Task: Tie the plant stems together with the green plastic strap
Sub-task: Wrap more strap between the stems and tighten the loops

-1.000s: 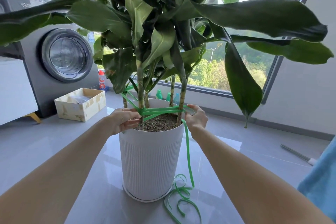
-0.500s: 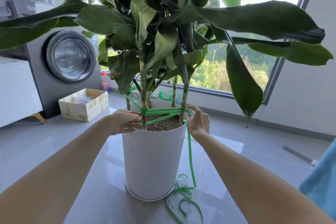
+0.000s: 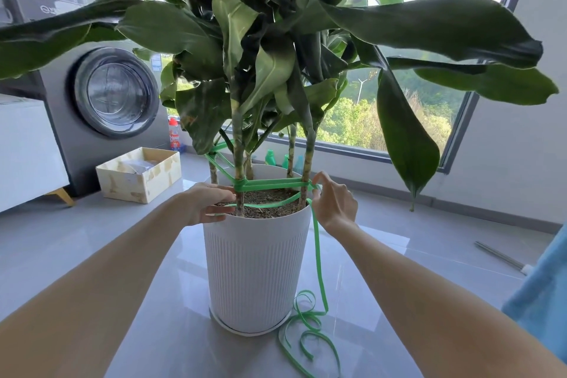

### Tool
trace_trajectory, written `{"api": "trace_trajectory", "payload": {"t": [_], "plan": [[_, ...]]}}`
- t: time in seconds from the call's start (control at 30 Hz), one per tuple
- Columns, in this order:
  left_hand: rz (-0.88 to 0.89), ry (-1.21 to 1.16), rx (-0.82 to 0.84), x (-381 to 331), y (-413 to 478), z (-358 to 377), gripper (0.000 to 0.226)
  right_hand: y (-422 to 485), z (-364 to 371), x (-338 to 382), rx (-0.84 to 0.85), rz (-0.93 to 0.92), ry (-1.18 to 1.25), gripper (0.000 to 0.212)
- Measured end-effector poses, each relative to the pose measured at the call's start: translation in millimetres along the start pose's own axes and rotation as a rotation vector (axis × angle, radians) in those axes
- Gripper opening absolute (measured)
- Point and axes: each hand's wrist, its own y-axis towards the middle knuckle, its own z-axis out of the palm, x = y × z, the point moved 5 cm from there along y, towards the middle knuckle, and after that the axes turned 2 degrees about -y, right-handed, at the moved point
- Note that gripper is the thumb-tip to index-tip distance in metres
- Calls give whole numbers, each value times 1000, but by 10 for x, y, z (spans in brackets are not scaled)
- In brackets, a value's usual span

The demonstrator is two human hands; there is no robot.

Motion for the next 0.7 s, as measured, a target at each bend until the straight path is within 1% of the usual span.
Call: {"api": "trace_trajectory", "payload": {"t": [0.1,0.2,0.37,0.43,0.5,0.6,0.7], "plan": [[-3,1,-2,3,-7,8,12,-10,-38,-27,-26,40,-26,19],[-11,3,-6,3,-12,20,12,-17,-36,-52,-9,67,-49,20],[-12,8,-14,-2,-32,44,15,-36,-17,-49,51,20,-115,31],[-6,17,-18,-5,-52,43,18,-51,11,-41,73,-29,-171,37],[10,23,-23,-12,-84,36,19,-76,24,-25,92,-78,-208,38],[26,54,-53,-10,-133,27,20,-114,13,7,97,-151,-193,39],[40,59,-94,-12,-166,2,19,-170,-24,74,79,-331,-180,36]]}}
